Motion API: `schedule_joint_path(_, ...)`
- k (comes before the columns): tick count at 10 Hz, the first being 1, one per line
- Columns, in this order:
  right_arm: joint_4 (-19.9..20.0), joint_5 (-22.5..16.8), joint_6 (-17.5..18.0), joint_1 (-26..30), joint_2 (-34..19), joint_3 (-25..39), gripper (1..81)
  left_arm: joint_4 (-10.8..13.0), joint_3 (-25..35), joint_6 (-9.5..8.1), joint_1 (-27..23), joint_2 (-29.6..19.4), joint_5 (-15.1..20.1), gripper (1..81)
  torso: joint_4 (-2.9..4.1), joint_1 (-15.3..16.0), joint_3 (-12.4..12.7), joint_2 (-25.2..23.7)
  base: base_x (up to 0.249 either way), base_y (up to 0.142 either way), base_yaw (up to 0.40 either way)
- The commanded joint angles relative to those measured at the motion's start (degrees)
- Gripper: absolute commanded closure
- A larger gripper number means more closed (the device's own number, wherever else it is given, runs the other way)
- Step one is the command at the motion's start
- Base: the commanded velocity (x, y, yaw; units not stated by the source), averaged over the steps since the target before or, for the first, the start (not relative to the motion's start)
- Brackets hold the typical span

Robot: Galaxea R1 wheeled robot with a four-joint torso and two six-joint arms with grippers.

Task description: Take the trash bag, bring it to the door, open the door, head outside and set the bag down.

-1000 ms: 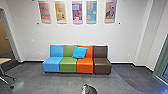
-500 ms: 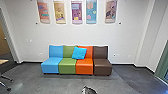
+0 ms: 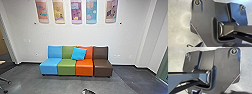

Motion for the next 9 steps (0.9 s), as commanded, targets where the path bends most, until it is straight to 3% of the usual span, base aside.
schedule_joint_path(1,0.4,-3.1,-0.2,2.6,-0.5,0.6,1.0,-0.1,0.1,0.11,-2.6,-0.5,3.5,1.0,0.00,0.0,0.0,0.0,0.133,0.000,0.000)
schedule_joint_path(9,0.2,-3.0,-0.5,2.8,0.0,0.8,1.0,-0.2,0.1,0.11,-2.6,-0.3,3.5,1.0,0.00,0.0,0.0,0.0,0.133,0.000,0.000)
